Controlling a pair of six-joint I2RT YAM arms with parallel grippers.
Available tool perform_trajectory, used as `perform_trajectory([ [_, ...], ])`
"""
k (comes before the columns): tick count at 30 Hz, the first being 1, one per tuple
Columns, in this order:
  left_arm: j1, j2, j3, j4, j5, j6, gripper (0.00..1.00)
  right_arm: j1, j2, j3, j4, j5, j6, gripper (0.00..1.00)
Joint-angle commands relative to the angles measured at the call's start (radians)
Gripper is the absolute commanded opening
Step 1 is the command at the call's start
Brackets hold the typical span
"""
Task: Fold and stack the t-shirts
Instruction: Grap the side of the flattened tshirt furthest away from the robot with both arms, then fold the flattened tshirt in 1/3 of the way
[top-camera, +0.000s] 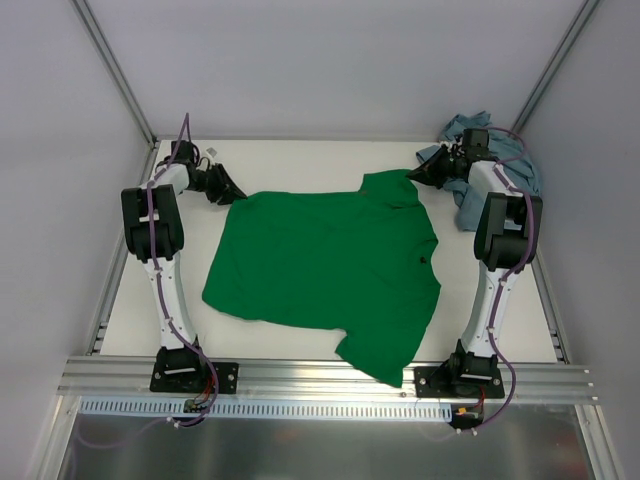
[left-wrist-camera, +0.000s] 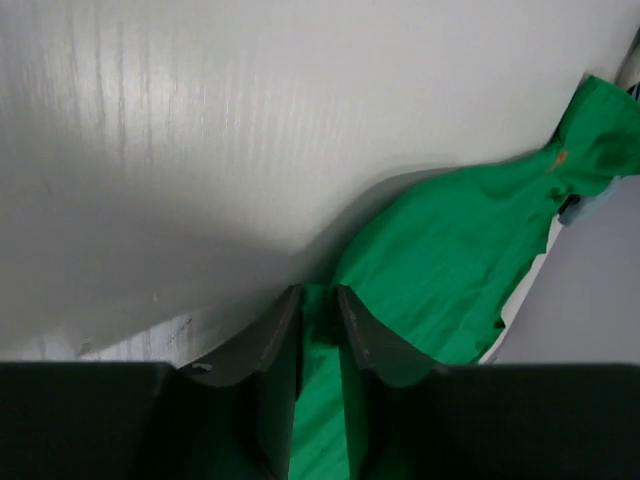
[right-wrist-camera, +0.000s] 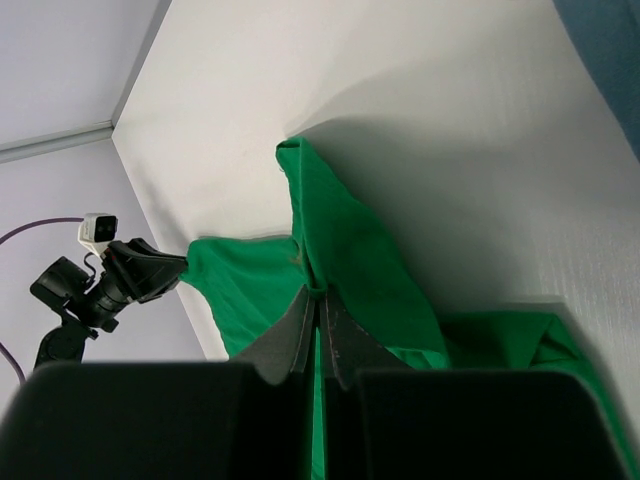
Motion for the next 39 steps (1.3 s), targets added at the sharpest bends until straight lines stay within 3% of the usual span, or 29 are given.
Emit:
perform_trajectory([
  [1,-0.005,-0.004,-0.028,-0.027,0.000,0.021,0.19,0.005,-0.091,-0.001,0.001,-0.008,-0.005,0.00],
  [3,-0.003,-0.032,-0.063,0.039,-0.002,0.001,0.00,0.005,-0.095,-0.009,0.001,-0.010,-0.008,0.01],
  [8,-0.005,-0.112,-0.157,0.196,-0.038,-0.028,0.00,0.005,-0.097,-0.009,-0.002,-0.016,-0.012,0.00],
  [21,-0.005,-0.263,-0.097,0.127,-0.078,-0.007,0.00,0.005,-0.213,-0.070,-0.027,-0.028,-0.047,0.01],
  [27,-0.005,-0.321,-0.146,0.081,-0.088,0.004,0.00,0.005,-0.354,-0.225,-0.016,-0.053,-0.062,0.01],
  [39,-0.005,-0.407,-0.280,0.095,-0.063,-0.005,0.00,0.011,-0.764,-0.756,-0.060,-0.053,-0.156,0.01],
])
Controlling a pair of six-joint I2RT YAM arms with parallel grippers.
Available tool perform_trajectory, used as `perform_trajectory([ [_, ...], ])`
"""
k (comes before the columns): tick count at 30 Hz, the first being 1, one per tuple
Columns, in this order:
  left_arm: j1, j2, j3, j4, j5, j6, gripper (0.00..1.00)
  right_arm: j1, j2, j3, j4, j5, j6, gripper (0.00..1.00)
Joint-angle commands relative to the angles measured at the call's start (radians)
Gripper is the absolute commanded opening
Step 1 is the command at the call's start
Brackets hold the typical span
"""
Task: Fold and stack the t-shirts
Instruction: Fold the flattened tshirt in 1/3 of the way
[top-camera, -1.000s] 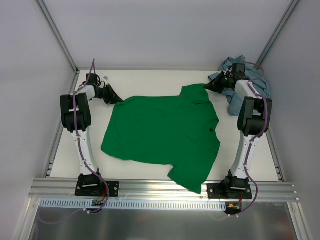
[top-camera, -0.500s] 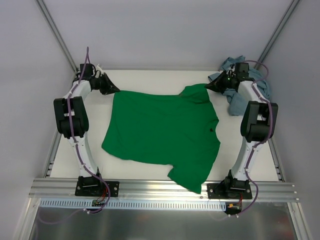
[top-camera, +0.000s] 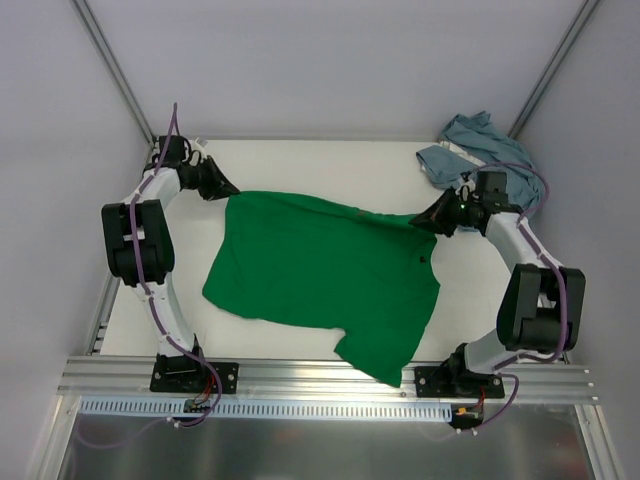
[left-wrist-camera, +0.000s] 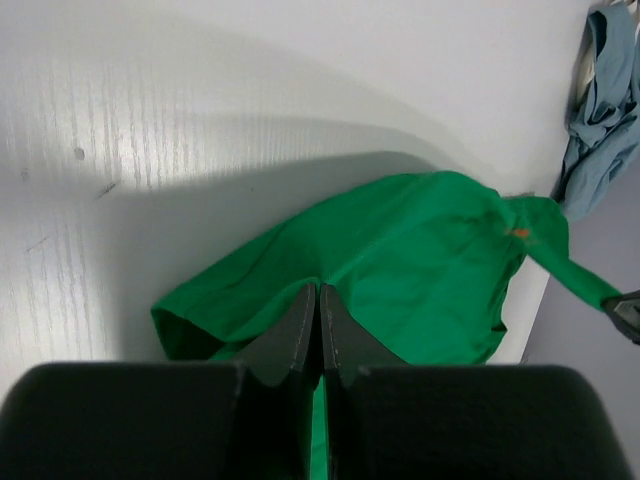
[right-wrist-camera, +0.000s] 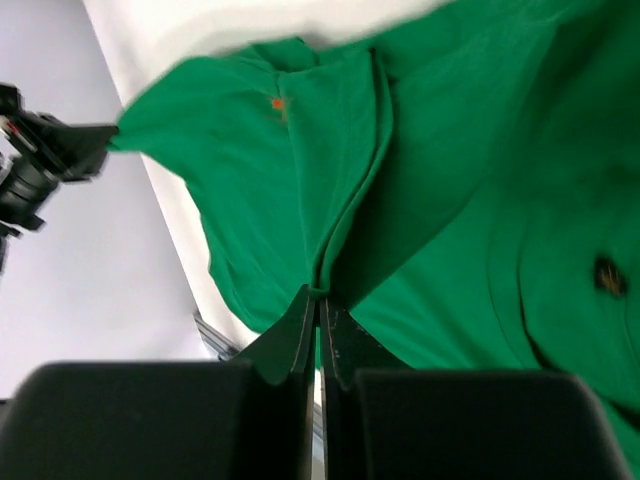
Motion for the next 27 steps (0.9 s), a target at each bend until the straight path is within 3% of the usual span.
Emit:
perform_trajectory([
  [1,-0.005,-0.093,-0.023,-0.003,0.012,0.006,0.00,0.009,-0.116,-0.106,-0.033,-0.012,-0.055,0.00],
  [5,-0.004,-0.125,-0.052,-0.014,0.012,0.011,0.01,0.014,-0.193,-0.224,-0.060,0.005,-0.083,0.00],
  [7,-0.005,-0.143,-0.066,-0.028,0.014,0.015,0.12,0.017,-0.220,-0.283,-0.082,0.012,-0.101,0.00],
  [9,-0.004,-0.168,-0.074,-0.047,0.018,0.027,0.33,0.022,-0.245,-0.335,-0.114,0.014,-0.117,0.02],
  [11,-0.004,-0.192,-0.092,-0.058,0.006,0.037,0.45,0.025,-0.260,-0.355,-0.152,0.026,-0.157,0.07],
  [12,-0.004,-0.218,-0.100,-0.066,0.001,0.044,0.75,0.025,-0.276,-0.367,-0.194,0.035,-0.169,0.21],
  [15,-0.005,-0.270,-0.131,-0.067,-0.024,0.051,0.82,0.025,-0.312,-0.373,-0.257,0.072,-0.200,0.39],
  [16,-0.004,-0.284,-0.152,-0.057,-0.032,0.051,0.97,0.025,-0.338,-0.364,-0.271,0.099,-0.203,0.64],
  [18,-0.004,-0.314,-0.180,-0.046,-0.045,0.049,0.99,0.025,-0.360,-0.352,-0.297,0.109,-0.212,0.72],
  [21,-0.005,-0.324,-0.204,-0.038,-0.037,0.043,0.99,0.025,-0.378,-0.323,-0.288,0.123,-0.194,0.73],
  [27,-0.025,-0.416,-0.305,0.034,0.009,0.000,0.99,0.060,-0.174,-0.187,-0.157,0.098,-0.114,0.62],
])
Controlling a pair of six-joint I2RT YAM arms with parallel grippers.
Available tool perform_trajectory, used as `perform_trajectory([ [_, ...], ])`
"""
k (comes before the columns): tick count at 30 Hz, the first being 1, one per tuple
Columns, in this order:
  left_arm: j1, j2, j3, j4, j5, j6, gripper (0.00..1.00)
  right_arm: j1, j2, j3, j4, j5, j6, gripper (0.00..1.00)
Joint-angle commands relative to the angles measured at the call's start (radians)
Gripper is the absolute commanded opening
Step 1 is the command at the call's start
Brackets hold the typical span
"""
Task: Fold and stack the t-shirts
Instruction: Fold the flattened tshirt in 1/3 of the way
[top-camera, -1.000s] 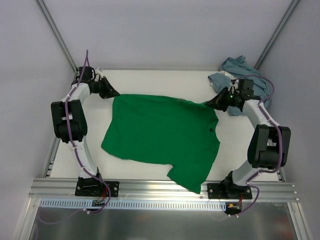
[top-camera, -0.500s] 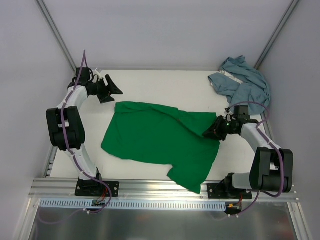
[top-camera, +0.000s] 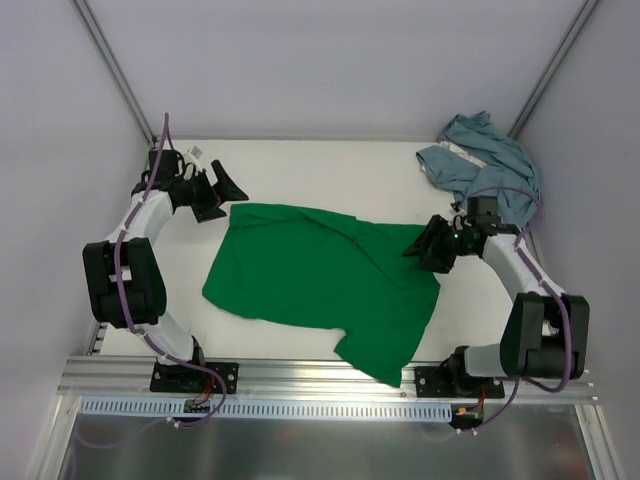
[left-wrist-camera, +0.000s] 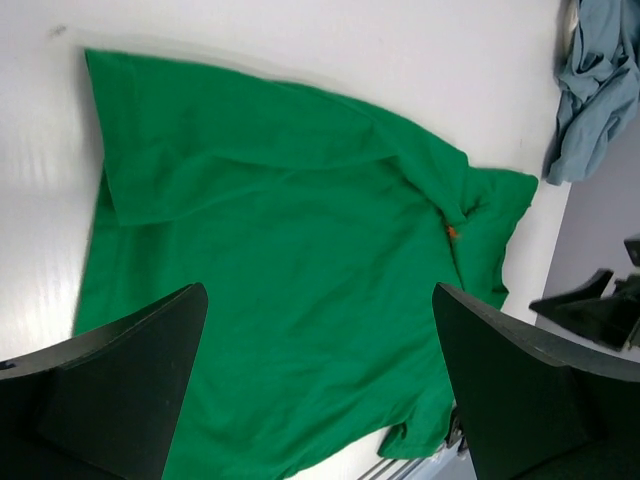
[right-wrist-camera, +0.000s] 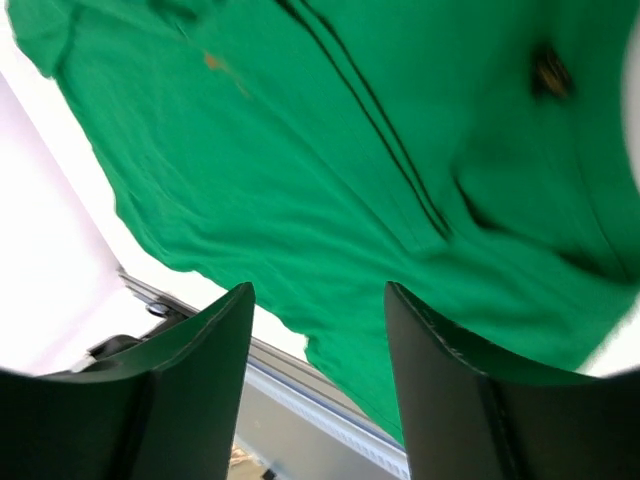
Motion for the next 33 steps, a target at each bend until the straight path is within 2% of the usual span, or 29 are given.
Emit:
perform_trajectory([
  [1,-0.026,-0.103,-0.057,0.048,0.043,-0.017,0.99,0.055,0.137,0.119,0.087,-0.006,0.050,0.57],
  [7,-0.087,-0.293,-0.181,0.077,0.069,0.012,0.99,0.163,0.428,0.334,0.147,-0.005,0.096,0.49],
  [13,-0.095,-0.502,-0.287,0.038,0.055,0.056,0.99,0.218,0.629,0.521,0.133,0.021,0.110,0.45],
  [21,-0.095,-0.623,-0.327,-0.039,0.046,0.095,0.99,0.226,0.718,0.580,0.142,0.035,0.127,0.43],
  [33,-0.093,-0.610,-0.310,-0.051,0.043,0.101,0.99,0.226,0.646,0.502,0.093,0.086,0.100,0.49],
])
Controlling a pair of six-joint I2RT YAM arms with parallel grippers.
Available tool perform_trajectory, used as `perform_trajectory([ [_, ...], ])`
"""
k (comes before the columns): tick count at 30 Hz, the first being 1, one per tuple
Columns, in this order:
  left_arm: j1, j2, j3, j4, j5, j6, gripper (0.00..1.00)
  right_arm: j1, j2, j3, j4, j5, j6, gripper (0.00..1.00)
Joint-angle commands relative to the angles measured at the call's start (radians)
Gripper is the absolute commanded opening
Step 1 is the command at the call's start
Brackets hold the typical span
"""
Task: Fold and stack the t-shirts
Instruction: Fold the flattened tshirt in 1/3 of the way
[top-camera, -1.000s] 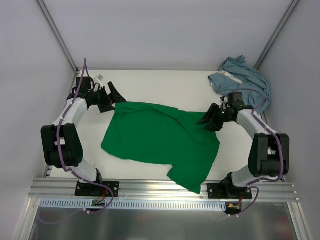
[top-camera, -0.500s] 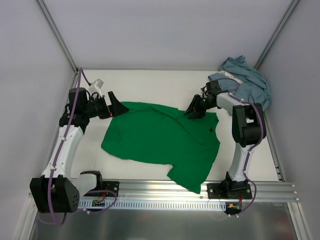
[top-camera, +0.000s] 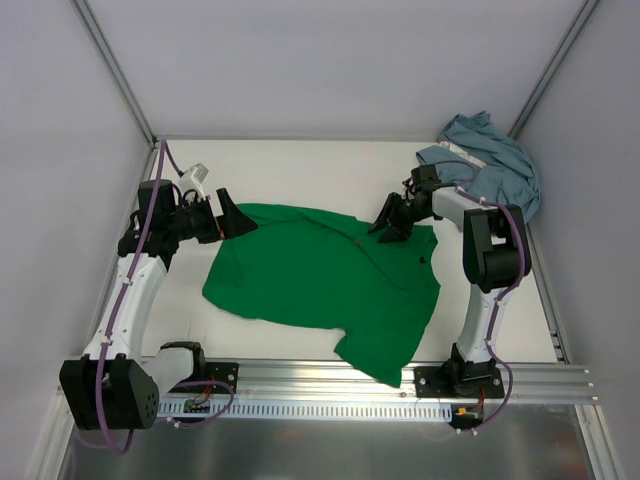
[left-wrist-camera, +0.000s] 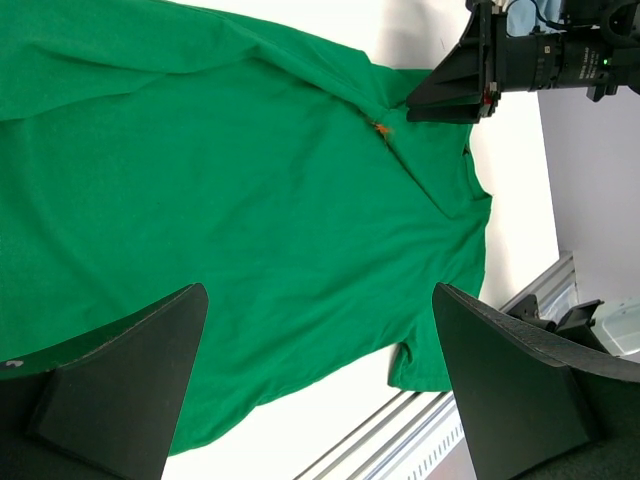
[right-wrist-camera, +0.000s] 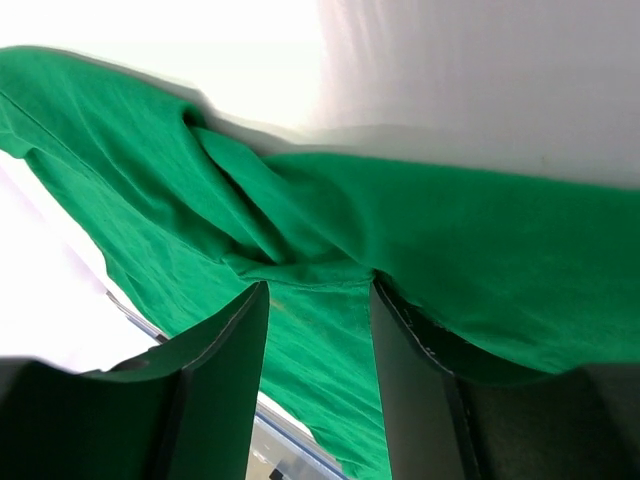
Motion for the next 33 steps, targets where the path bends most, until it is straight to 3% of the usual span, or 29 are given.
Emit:
perform_trajectory([
  [1,0.002,-0.007,0.012,-0.006,0.013,0.028,0.99,0.002,-0.082,-0.026,-0.048,0.044,-0.019,0.50],
  [8,0.002,-0.015,0.007,-0.008,0.010,0.027,0.99,0.002,-0.061,-0.039,-0.060,0.067,-0.040,0.48],
  [12,0.002,-0.019,0.010,-0.018,-0.002,0.035,0.99,0.002,-0.041,-0.049,-0.037,0.055,-0.030,0.31],
  [18,0.002,-0.016,0.015,-0.018,-0.005,0.033,0.99,0.004,-0.026,-0.050,-0.025,0.051,-0.029,0.24],
  [25,0.002,-0.015,0.009,-0.017,-0.011,0.036,0.99,0.004,-0.033,-0.073,0.000,0.055,-0.024,0.01],
  [32,0.000,-0.015,0.001,-0.014,-0.013,0.036,0.99,0.007,-0.085,-0.105,0.012,0.068,-0.030,0.00],
  [33,0.002,-0.015,0.000,-0.011,-0.013,0.035,0.99,0.007,-0.099,-0.101,-0.009,0.088,-0.033,0.08],
])
